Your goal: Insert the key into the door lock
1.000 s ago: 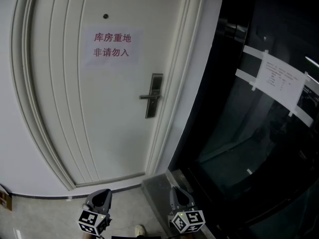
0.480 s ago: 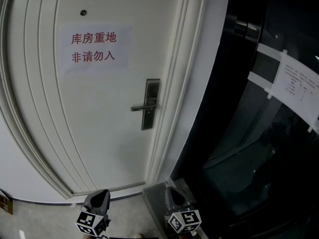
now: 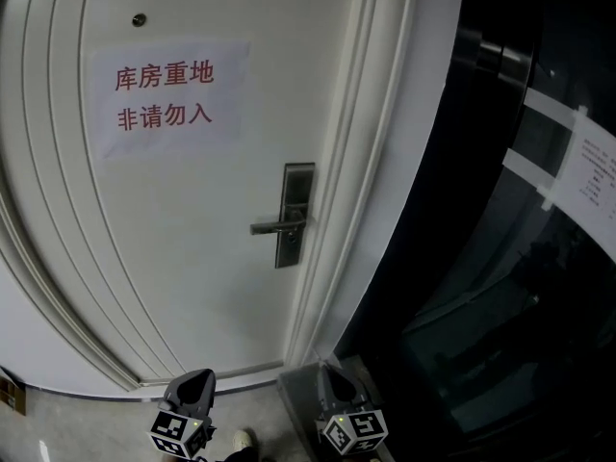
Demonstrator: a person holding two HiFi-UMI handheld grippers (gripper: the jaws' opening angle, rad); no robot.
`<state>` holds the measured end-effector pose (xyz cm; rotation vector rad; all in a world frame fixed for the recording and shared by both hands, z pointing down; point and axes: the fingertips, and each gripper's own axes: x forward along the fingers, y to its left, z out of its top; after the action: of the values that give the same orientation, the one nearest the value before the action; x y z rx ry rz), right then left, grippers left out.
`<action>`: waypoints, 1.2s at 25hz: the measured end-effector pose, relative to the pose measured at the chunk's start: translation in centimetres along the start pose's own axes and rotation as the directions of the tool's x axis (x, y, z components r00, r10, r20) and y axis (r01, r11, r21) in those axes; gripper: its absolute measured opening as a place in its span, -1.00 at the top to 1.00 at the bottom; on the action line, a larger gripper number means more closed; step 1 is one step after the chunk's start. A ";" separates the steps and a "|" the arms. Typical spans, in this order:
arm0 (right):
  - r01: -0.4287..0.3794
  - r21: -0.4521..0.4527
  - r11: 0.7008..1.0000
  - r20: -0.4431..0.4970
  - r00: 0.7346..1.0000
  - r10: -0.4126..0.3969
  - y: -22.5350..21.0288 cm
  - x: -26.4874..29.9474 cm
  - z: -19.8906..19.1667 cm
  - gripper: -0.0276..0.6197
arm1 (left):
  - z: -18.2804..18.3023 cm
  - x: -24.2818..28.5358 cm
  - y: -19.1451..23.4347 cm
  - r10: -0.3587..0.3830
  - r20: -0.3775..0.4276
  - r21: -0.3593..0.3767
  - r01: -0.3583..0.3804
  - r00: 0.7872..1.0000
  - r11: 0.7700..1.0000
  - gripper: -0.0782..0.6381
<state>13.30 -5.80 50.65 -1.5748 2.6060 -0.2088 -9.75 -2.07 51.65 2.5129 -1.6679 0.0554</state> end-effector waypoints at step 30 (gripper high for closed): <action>0.092 -0.154 0.984 0.108 0.991 -0.076 -4.2 19.2 6.0 0.88 | 4.6 16.7 11.1 -0.144 0.023 0.028 0.143 0.989 0.989 0.77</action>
<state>8.93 -25.18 45.31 -1.6988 2.5363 0.0737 -13.61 -22.14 49.71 2.6558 -1.4990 0.0320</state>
